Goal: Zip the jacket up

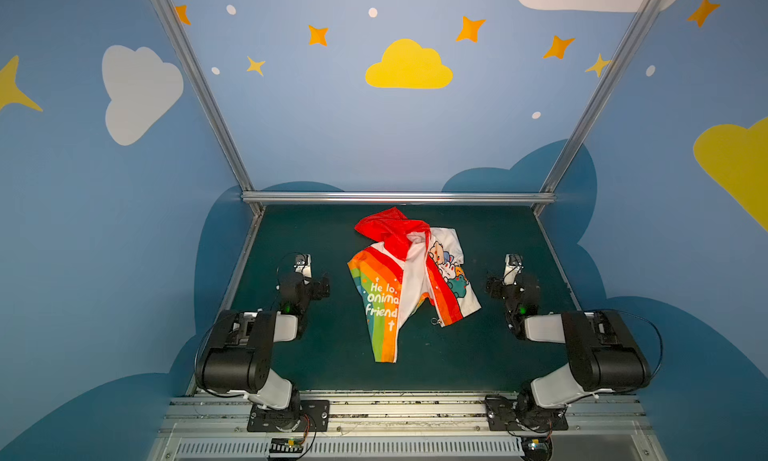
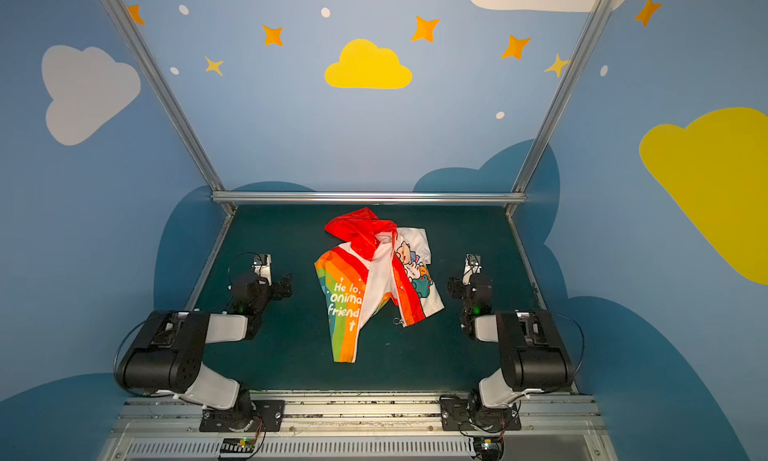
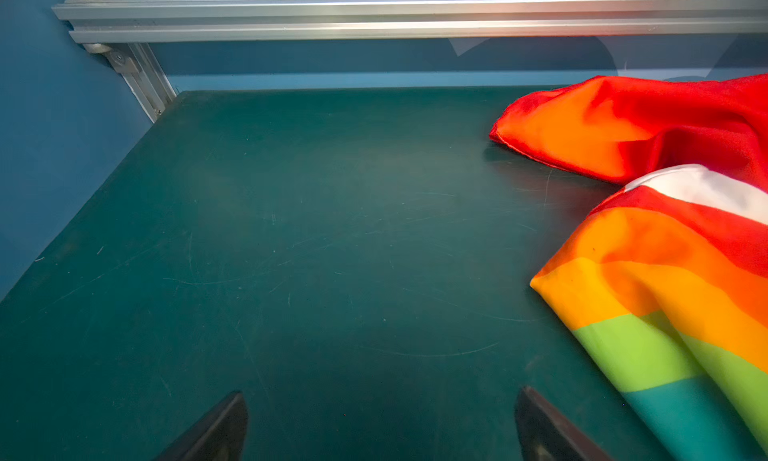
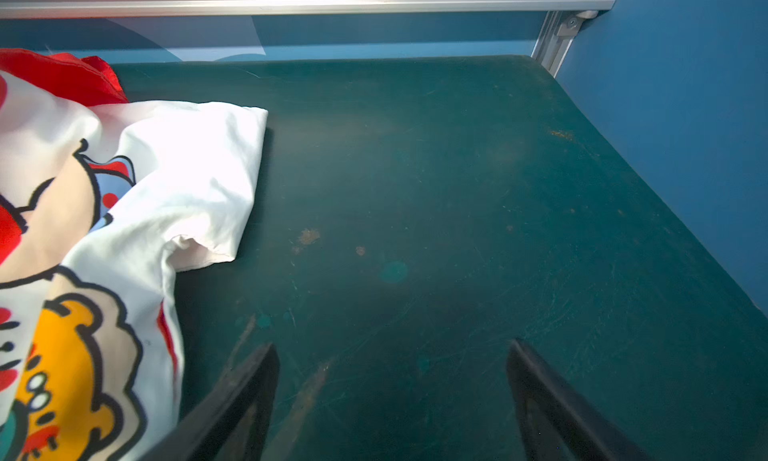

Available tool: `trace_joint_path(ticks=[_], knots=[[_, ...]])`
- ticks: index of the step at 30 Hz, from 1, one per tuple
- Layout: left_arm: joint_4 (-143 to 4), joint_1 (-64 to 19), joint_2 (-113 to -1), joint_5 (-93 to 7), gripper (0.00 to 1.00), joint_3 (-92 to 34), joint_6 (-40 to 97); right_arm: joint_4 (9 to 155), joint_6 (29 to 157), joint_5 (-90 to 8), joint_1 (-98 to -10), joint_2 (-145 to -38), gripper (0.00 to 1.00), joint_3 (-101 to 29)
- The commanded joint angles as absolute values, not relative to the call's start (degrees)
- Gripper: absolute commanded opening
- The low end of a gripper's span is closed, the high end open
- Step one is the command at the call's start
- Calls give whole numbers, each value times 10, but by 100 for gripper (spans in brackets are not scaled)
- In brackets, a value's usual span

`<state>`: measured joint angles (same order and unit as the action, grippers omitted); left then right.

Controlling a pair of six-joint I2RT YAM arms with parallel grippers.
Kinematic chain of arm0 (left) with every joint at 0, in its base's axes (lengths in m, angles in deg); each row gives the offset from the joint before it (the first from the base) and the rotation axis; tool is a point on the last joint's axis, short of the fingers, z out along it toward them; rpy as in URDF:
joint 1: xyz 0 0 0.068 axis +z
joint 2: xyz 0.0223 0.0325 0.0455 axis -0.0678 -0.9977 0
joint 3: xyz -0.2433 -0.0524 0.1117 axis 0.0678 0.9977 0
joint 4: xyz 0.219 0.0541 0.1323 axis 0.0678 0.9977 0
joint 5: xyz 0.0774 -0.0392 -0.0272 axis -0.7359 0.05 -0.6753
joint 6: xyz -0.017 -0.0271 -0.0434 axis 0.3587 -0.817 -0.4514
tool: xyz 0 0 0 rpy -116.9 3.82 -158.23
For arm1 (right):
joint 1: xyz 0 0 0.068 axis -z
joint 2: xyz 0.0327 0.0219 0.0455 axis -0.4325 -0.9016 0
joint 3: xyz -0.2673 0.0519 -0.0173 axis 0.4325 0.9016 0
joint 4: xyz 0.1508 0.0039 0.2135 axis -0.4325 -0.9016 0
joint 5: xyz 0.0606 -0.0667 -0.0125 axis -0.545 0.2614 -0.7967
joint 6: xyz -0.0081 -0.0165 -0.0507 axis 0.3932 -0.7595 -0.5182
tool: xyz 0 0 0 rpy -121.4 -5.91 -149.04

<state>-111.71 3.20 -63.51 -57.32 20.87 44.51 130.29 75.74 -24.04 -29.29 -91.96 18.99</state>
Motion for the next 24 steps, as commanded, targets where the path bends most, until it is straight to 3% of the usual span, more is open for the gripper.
trace_joint_path(ticks=[1, 24], knots=[[-1110, 38, -629, -558, 99, 195, 447, 1303, 759, -245, -290, -913, 86, 182], [-1101, 46, -629, -541, 99, 191, 444, 1304, 760, -245, -290, -913, 86, 181]])
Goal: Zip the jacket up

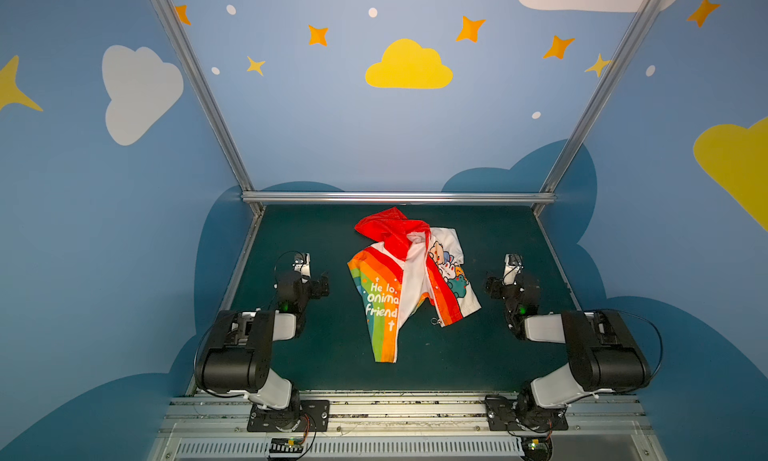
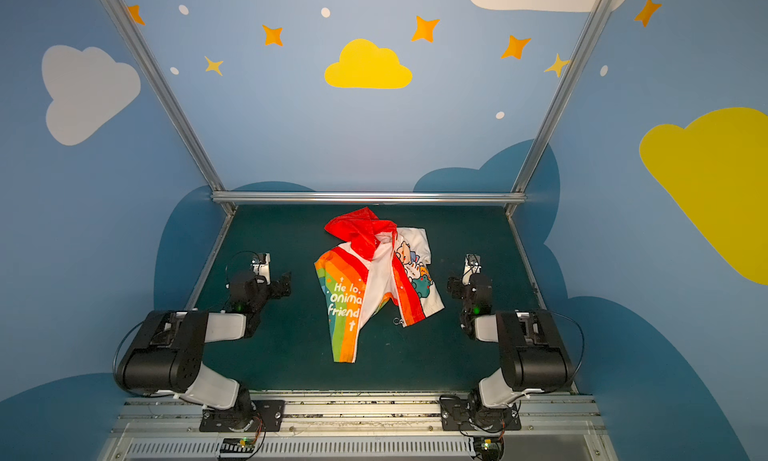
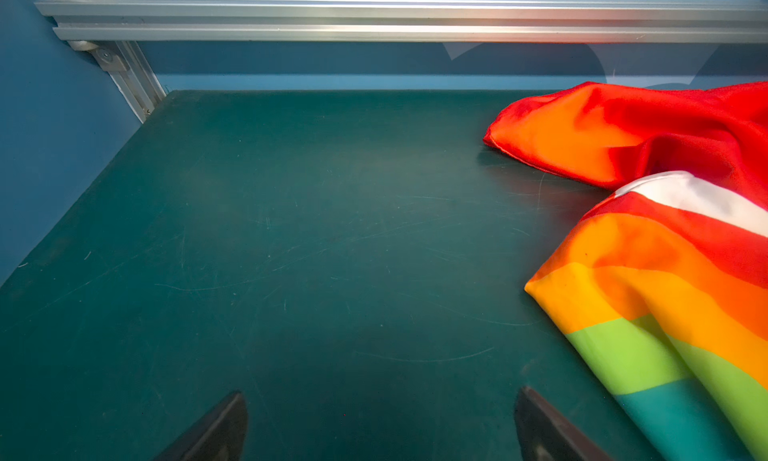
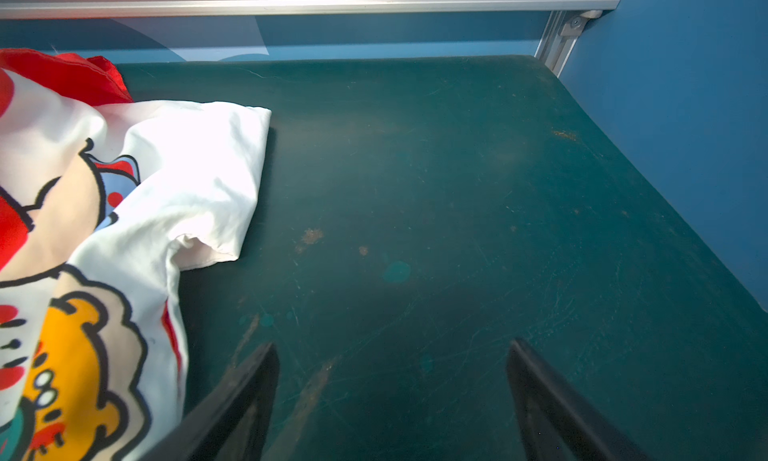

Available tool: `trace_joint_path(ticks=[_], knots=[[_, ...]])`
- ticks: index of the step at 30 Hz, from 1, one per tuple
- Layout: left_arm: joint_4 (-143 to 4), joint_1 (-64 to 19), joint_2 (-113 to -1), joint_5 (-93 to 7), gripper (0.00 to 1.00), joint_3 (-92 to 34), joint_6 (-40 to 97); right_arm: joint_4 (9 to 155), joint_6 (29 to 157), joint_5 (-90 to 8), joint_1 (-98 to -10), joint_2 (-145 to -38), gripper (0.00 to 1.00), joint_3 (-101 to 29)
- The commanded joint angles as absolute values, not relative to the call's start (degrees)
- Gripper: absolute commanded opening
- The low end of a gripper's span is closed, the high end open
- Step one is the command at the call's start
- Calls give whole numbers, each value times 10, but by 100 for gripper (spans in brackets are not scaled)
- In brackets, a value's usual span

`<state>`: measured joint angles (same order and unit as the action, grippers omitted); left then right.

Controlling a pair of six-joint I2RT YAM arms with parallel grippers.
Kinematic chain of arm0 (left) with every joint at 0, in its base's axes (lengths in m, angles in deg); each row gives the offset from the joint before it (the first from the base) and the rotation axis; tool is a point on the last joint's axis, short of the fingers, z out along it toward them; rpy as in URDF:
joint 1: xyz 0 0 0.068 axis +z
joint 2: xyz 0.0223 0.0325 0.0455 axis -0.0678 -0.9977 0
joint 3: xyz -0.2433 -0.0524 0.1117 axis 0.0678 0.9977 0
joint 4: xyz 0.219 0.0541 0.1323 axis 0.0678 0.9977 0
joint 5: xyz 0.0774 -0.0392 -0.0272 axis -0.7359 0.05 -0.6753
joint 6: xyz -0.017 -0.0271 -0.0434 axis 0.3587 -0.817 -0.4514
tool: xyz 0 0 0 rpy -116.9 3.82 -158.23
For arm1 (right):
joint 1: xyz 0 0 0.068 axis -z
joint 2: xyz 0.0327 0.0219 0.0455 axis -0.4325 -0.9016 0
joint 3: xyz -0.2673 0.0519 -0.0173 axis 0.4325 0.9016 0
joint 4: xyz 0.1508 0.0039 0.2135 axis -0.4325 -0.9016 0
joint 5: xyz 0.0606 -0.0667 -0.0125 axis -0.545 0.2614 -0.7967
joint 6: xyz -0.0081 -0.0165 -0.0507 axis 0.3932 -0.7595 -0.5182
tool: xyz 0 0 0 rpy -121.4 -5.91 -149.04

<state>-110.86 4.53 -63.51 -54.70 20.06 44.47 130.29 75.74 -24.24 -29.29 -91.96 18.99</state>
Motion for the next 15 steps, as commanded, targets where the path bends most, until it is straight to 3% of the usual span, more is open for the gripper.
trace_joint_path(ticks=[1, 3, 5, 8, 11, 15], knots=[[-1103, 47, -629, -541, 99, 192, 443, 1307, 760, -246, -290, -912, 86, 183], [-1107, 47, -624, -560, 99, 193, 440, 1300, 754, -206, -302, -895, 86, 177], [-1073, 39, -590, -617, 99, 181, 436, 1106, 766, -133, -331, -823, 86, 116], [-808, 27, -492, -646, 99, 86, 395, 836, 861, -105, -350, -747, 86, 13], [-601, 21, -446, -603, 100, 4, 350, 648, 956, -158, -379, -674, 86, -48], [-402, 0, -425, -559, 99, -52, 244, 516, 1094, -290, -426, -599, 86, -53]])
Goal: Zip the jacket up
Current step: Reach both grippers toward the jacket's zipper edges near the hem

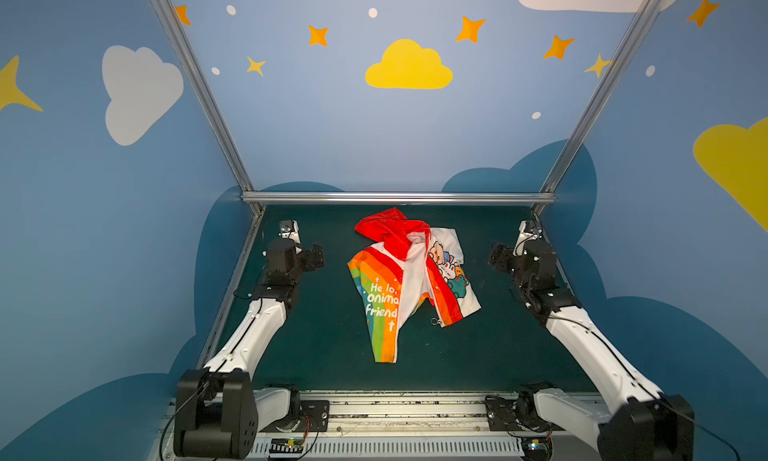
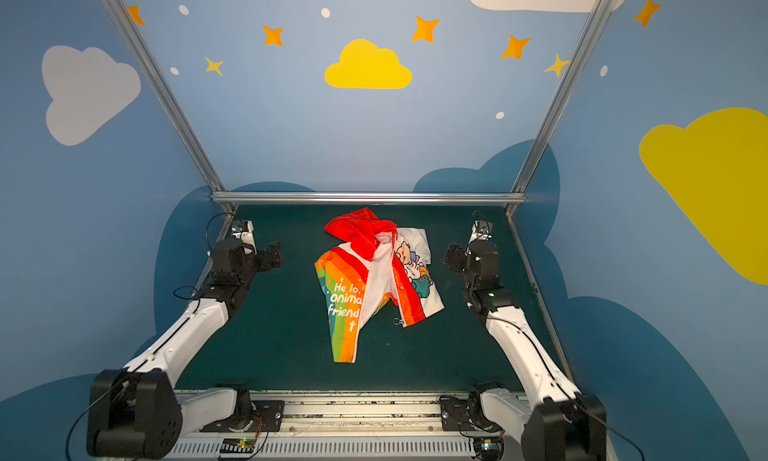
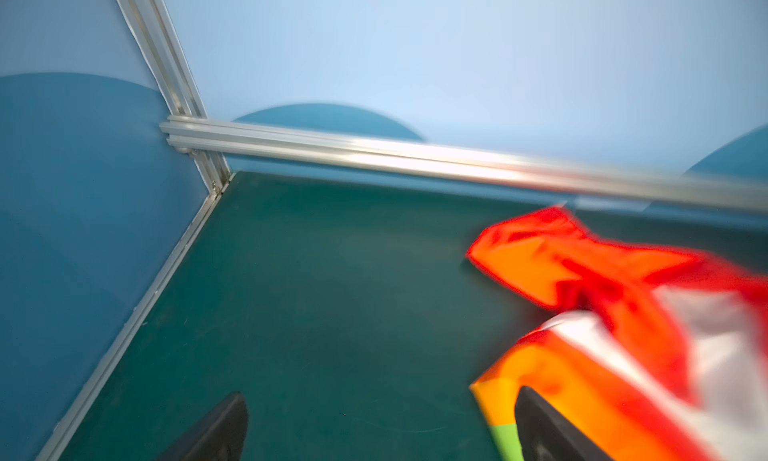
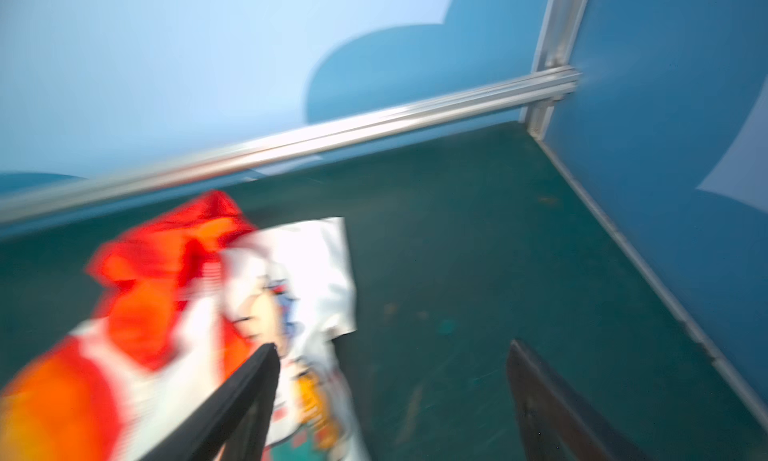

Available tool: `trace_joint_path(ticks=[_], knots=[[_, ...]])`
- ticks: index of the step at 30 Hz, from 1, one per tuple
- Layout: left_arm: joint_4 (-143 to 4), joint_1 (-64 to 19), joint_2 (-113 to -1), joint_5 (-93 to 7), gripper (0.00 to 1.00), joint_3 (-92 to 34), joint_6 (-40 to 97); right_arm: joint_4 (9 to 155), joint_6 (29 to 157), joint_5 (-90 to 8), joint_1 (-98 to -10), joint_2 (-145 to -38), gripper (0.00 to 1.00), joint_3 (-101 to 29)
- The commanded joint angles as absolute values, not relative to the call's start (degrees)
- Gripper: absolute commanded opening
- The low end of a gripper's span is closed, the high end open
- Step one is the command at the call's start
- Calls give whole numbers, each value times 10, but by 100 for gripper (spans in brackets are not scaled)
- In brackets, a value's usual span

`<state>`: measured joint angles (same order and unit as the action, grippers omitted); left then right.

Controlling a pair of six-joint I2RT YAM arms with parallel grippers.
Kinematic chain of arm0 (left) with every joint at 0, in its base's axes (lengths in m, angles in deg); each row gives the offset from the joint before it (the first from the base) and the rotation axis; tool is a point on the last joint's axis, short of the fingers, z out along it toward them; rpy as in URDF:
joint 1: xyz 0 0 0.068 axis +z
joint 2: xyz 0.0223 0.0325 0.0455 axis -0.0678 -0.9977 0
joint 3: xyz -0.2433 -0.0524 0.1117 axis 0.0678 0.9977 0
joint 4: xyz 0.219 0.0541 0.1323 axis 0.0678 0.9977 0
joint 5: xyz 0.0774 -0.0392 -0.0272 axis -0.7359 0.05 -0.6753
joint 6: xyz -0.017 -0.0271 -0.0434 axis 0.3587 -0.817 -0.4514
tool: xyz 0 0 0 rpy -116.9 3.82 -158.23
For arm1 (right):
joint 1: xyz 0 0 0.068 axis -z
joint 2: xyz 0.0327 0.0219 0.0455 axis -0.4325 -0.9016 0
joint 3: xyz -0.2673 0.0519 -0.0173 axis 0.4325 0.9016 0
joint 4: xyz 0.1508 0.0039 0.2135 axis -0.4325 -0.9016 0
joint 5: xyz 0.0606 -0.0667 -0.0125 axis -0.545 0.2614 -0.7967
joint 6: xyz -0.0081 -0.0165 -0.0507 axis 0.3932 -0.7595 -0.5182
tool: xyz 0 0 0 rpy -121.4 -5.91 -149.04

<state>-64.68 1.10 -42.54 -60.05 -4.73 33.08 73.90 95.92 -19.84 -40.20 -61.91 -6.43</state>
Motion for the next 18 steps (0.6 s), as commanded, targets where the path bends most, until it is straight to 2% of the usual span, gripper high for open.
trace_joint_path(ticks=[1, 4, 9, 14, 16, 18], knots=[[-392, -13, -417, -536, 99, -48, 228, 499, 1141, -329, -443, -588, 86, -46], [-402, -73, -384, -519, 99, -20, 166, 518, 1232, -409, -526, -570, 86, -3], [-433, -168, -344, -521, 99, 29, 82, 654, 1320, -451, -671, -570, 85, 83], [-441, -251, -334, -530, 99, 58, 27, 807, 1340, -512, -735, -645, 79, 132], [-444, -266, -339, -505, 99, 65, 9, 852, 1317, -531, -748, -695, 73, 132], [-447, -274, -346, -486, 99, 70, -10, 875, 1291, -533, -759, -740, 72, 123]])
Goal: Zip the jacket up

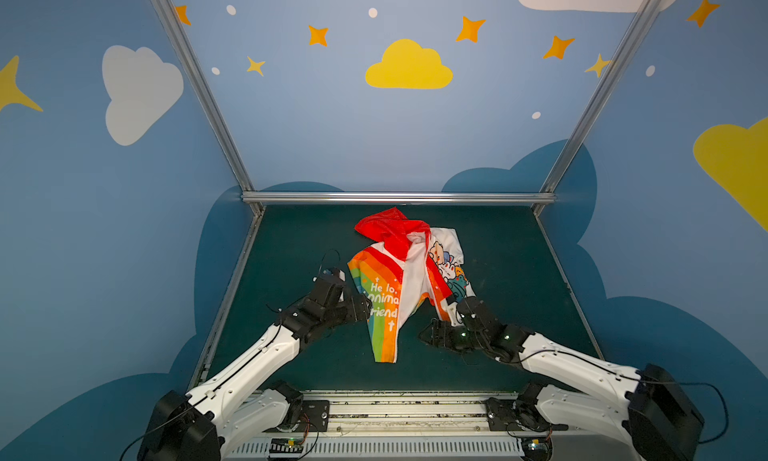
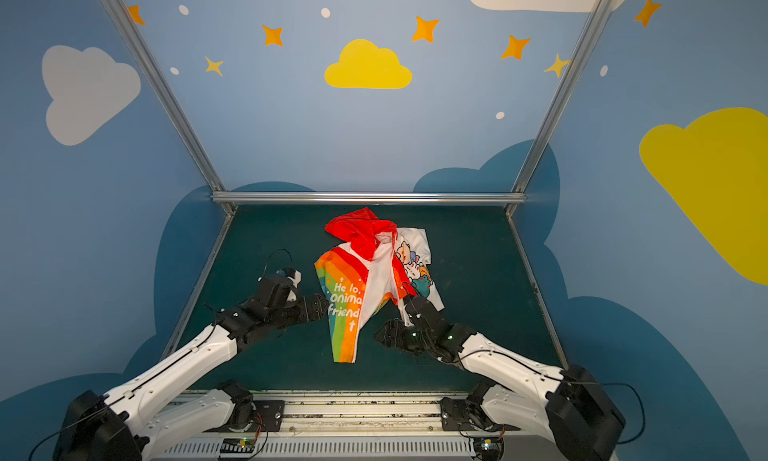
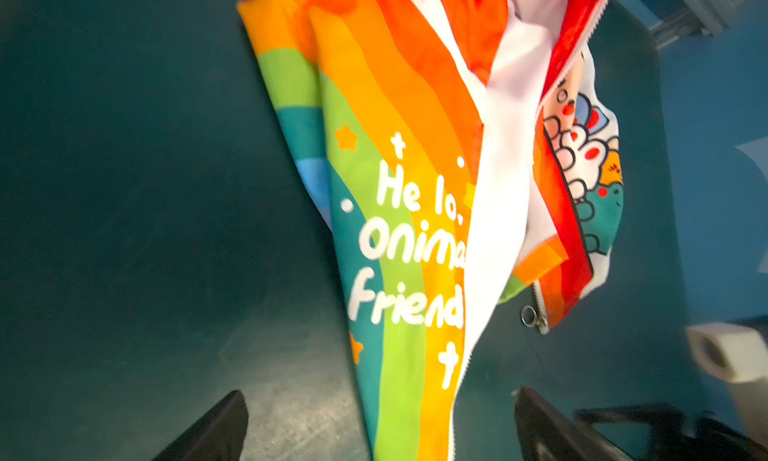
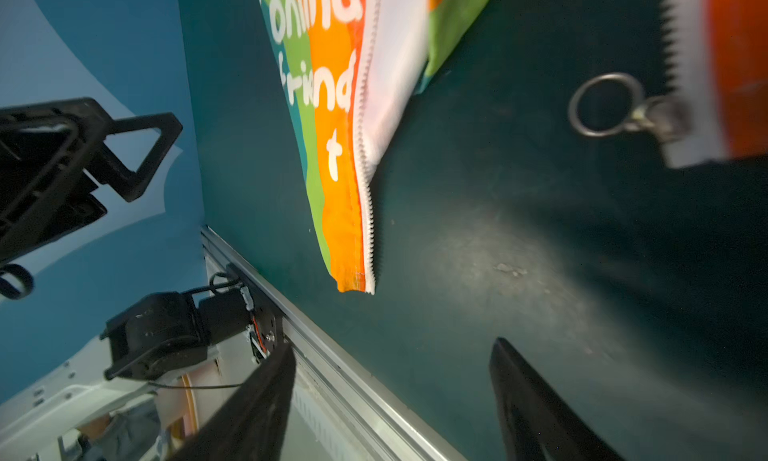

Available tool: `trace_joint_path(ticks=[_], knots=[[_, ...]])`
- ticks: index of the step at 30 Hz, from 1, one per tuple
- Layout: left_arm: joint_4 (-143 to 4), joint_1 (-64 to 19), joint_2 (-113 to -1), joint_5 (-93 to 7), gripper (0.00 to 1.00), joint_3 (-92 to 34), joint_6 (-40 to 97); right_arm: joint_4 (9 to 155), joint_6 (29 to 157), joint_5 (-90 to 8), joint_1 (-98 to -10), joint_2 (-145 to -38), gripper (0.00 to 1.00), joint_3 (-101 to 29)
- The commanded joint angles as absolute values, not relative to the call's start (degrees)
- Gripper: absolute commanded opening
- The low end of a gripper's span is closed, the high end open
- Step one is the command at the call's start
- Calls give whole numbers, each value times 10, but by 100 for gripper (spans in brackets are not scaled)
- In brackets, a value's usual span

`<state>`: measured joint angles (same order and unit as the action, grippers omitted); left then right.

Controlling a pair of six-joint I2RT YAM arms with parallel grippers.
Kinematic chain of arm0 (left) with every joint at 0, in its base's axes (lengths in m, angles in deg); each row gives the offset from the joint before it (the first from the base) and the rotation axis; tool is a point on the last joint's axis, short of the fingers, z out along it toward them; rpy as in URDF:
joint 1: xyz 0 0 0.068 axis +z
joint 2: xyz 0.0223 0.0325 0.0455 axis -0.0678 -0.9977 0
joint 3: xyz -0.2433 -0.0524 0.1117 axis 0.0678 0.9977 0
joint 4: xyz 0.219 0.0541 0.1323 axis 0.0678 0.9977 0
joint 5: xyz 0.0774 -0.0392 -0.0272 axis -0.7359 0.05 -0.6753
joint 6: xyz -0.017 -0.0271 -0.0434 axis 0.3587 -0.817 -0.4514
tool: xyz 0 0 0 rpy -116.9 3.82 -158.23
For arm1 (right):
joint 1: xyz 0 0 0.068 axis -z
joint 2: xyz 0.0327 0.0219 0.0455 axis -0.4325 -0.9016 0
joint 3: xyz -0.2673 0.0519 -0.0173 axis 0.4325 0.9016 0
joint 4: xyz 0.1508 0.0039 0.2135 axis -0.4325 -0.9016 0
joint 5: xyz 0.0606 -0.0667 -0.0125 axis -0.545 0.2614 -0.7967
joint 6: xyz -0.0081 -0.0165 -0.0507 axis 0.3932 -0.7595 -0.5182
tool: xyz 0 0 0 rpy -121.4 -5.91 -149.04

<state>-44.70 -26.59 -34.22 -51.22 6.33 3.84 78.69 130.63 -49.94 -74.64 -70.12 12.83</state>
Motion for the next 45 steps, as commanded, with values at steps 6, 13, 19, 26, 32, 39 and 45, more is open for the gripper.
trace_joint_path(ticks=[6, 13, 19, 26, 32, 39, 45], knots=[[-481, -303, -306, -497, 99, 110, -71, 957, 1284, -567, -764, -849, 69, 91], [-475, -303, -240, -493, 99, 157, -107, 1088, 1309, -609, -762, -944, 67, 93], [-529, -303, -188, -448, 99, 195, -174, 1193, 1354, -639, -764, -1003, 73, 86], [-486, -302, -146, -460, 99, 199, -168, 1309, 1395, -663, -777, -1033, 73, 94], [-486, -302, -148, -460, 99, 202, -172, 1278, 1380, -647, -803, -1000, 60, 95], [-497, -303, -172, -447, 99, 193, -179, 1293, 1391, -650, -804, -1016, 46, 98], [-478, -308, -167, -453, 99, 188, -203, 1268, 1396, -629, -796, -1019, 0, 104]])
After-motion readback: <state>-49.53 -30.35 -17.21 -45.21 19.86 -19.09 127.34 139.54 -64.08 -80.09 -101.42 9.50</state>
